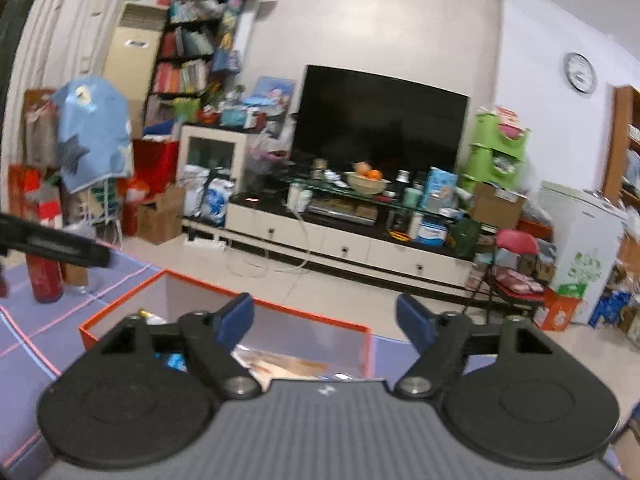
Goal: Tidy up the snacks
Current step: 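Open both grippers to release the packets into the box, then grasp the rice cracker packet with the left gripper while the right grasps the cookie packet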
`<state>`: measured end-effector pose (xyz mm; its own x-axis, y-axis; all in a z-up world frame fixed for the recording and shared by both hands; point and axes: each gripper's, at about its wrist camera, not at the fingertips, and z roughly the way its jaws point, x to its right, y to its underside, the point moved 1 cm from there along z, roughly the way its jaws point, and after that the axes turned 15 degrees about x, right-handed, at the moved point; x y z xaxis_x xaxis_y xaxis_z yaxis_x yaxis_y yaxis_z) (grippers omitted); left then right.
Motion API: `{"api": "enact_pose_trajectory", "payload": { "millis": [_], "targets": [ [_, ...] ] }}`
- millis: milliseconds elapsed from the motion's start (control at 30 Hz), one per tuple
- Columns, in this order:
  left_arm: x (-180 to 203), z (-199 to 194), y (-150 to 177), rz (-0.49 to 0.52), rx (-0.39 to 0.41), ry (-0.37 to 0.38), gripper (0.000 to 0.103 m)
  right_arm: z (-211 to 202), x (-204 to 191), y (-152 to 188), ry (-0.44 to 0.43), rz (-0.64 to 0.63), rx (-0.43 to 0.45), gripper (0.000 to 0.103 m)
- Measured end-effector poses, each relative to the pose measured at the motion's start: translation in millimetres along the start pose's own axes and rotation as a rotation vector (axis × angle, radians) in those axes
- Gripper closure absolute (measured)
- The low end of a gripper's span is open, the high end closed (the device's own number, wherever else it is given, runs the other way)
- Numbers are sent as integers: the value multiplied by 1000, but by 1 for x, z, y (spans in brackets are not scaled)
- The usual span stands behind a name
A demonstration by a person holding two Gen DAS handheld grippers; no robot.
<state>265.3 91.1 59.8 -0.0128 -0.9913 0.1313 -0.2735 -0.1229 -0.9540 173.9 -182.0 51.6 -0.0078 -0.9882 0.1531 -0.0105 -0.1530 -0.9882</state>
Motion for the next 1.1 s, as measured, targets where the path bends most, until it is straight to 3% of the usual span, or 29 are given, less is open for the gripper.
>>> {"api": "enact_pose_trajectory", "payload": {
  "millis": [100, 200, 333, 400, 467, 600, 667, 800, 1000, 1100],
  "targets": [
    [-19, -19, 12, -17, -44, -49, 26, -33, 25, 5, 57, 8, 4, 4],
    [-36, -38, 40, -60, -115, -137, 25, -52, 51, 32, 109, 14, -77, 4],
    [-47, -52, 78, -119, -239, -185, 26, -51, 91, 85, 130, 267, -232, 5],
    [-47, -53, 87, -132, -270, -185, 26, -43, 96, 106, 154, 324, -306, 5],
    [-41, -53, 90, -122, -281, -167, 26, -37, 89, 115, 101, 314, -329, 5],
    [-26, -53, 93, -71, -277, -135, 26, -23, 64, 124, -111, 155, -285, 3],
    [-24, -49, 98, -41, -291, -111, 26, -11, 54, 131, -187, 74, -304, 3],
    [-23, -40, 114, -1, -328, -100, 26, 15, 46, 141, -245, 58, -350, 3],
    [-32, -30, 123, -172, -366, -122, 26, 36, 46, 162, -255, 30, -404, 2],
    [-20, -22, 129, -181, -378, -136, 27, 40, 47, 171, -257, 74, -429, 2]
  ]
}}
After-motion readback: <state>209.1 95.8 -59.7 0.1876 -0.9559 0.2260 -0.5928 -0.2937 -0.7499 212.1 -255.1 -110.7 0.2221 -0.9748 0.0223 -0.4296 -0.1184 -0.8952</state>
